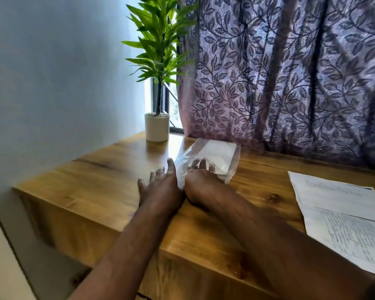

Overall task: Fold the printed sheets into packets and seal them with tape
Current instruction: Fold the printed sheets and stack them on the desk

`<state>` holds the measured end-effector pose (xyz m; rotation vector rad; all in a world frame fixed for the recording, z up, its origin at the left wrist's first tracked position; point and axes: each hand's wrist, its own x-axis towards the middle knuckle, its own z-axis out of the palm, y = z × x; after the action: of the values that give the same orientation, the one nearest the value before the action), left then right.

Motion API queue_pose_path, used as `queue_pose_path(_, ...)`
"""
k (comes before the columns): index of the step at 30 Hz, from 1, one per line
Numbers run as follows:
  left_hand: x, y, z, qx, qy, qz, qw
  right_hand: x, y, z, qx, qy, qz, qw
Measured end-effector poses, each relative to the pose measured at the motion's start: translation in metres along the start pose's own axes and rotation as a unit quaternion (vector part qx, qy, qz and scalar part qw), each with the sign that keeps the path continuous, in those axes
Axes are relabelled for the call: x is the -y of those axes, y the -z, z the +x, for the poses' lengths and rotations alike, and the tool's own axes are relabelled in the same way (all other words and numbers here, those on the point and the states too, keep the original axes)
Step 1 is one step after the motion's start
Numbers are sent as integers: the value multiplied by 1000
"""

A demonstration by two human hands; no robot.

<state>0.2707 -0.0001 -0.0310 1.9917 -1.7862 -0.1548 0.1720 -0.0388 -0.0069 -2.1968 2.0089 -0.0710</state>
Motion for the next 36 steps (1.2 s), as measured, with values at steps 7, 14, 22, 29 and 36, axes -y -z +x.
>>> queue_pose_path(7, 1, -3, 2, -9, 9, -26, 1000, 1, 11, 11, 6, -24, -17, 1000)
queue_pose_path(14, -2, -1, -2, -28, 9, -11, 1000, -7, 27, 17, -25, 9, -51, 998)
queue_pose_path(22, -2, -1, 0, -33, 8, -3, 999, -2, 34, 12, -109, 93, -118, 983)
queue_pose_path(29, -1, 1, 1, -34, 10, -34, 999, 5, 25, -7, -201, 171, -215, 940)
queue_pose_path(36, 1, -1, 4, -38, 27, -66, 997, -7, 56, -59, -239, 238, -95, 936)
